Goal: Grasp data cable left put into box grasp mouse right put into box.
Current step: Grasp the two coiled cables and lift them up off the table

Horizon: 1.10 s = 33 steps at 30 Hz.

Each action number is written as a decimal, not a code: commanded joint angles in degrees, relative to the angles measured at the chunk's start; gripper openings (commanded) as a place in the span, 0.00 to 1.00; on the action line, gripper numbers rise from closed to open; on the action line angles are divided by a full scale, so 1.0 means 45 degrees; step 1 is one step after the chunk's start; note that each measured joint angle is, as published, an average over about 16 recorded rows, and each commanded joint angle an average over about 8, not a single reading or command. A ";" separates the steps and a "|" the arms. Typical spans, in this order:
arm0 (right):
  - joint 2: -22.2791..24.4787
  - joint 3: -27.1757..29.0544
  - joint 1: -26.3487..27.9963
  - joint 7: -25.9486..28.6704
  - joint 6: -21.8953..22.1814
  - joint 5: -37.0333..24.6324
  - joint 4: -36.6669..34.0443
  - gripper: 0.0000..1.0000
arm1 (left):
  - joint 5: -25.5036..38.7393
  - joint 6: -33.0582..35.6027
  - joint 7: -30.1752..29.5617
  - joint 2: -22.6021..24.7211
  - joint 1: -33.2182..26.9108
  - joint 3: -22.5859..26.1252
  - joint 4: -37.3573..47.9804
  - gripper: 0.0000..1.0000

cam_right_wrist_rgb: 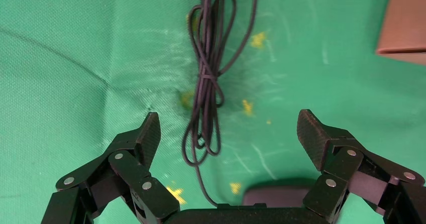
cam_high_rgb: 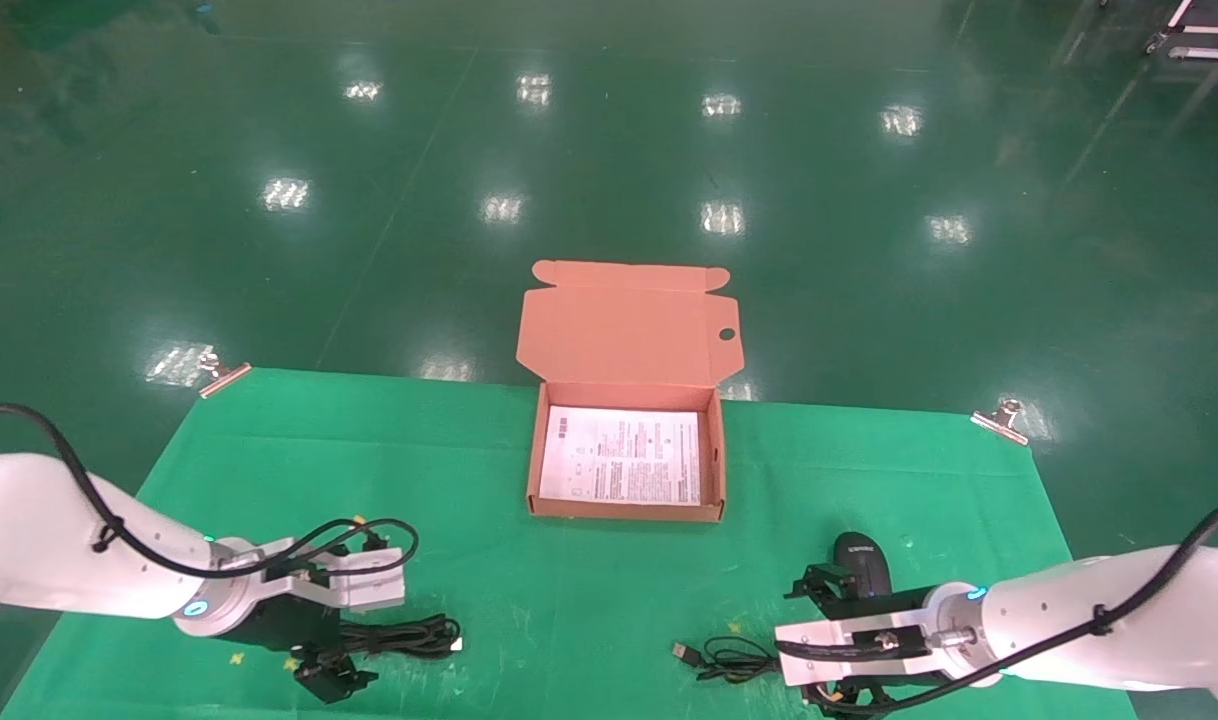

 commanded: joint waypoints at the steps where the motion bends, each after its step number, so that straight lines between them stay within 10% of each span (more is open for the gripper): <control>1: -0.0202 -0.0007 0.0047 -0.0280 0.0088 0.0074 -0.0488 0.69 | -0.0054 -0.0069 0.0265 0.0082 -0.0070 -0.0009 0.0390 0.48; 4: -0.0368 0.0010 0.0069 -0.0499 0.0214 0.0154 -0.0949 0.31 | -0.0098 -0.0133 0.0429 0.0180 -0.0137 -0.0022 0.0821 0.10; 7: -0.0439 0.0029 0.0072 -0.0570 0.0284 0.0209 -0.1159 0.00 | -0.0138 -0.0169 0.0484 0.0234 -0.0172 -0.0040 0.1023 0.00; 33: -0.0333 0.0017 0.0072 -0.0478 0.0183 0.0159 -0.0870 0.00 | -0.0113 -0.0118 0.0408 0.0155 -0.0131 -0.0029 0.0741 0.00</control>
